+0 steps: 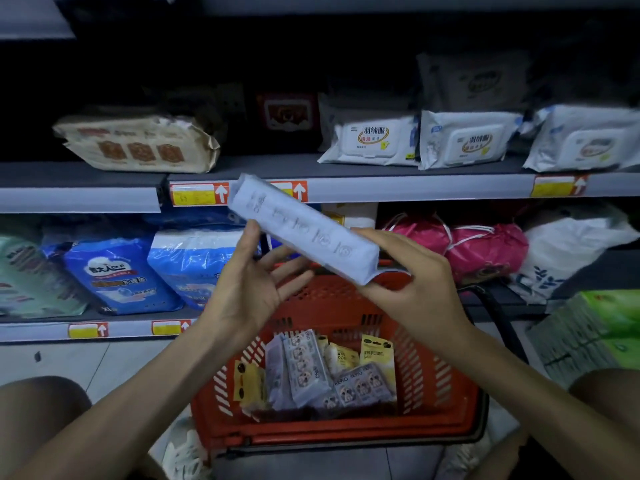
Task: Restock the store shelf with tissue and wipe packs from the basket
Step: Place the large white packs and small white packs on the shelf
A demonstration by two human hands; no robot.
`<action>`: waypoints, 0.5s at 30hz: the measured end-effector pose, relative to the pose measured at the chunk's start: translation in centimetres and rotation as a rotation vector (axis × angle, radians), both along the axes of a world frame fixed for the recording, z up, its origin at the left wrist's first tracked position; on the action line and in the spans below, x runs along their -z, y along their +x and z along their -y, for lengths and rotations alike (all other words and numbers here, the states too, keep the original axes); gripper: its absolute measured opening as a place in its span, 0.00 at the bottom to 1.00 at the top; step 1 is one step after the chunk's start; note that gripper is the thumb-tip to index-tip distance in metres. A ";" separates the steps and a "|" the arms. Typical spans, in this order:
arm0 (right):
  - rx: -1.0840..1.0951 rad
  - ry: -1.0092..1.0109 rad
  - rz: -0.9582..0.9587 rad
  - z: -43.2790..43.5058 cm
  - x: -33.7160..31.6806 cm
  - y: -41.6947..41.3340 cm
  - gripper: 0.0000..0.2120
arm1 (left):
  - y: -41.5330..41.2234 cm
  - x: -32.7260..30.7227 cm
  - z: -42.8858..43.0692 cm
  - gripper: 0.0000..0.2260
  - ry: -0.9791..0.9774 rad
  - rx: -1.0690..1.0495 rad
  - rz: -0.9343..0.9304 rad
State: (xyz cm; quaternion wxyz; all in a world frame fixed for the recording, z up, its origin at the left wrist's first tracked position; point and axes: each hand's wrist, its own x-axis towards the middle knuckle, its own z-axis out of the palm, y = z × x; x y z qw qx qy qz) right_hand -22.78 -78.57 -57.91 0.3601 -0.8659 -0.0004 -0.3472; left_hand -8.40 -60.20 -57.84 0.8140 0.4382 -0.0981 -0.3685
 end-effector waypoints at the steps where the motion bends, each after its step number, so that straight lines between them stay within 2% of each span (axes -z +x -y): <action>1: -0.028 0.097 -0.014 -0.3 -0.8 -0.1 0.25 | -0.1 -0.6 -0.1 0.42 0.012 -0.006 0.034; 4: -0.092 0.331 -0.055 -0.9 -3.2 -0.6 0.23 | -0.4 -2.7 -0.3 0.26 0.046 -0.054 0.155; 5: -0.095 0.372 -0.056 -1.1 -4.0 -0.7 0.22 | -0.5 -3.5 -0.3 0.24 0.064 -0.068 0.210; 9: -0.050 0.387 -0.012 -1.6 -7.1 -0.6 0.21 | -0.1 -7.0 -0.2 0.24 0.108 -0.130 0.410; 13: -0.040 0.322 0.071 -2.2 -10.6 0.5 0.21 | 0.6 -11.0 0.2 0.27 0.100 -0.196 0.531; 15: -0.028 0.276 0.145 -2.6 -12.4 1.3 0.22 | 1.1 -13.1 0.3 0.24 0.087 -0.201 0.577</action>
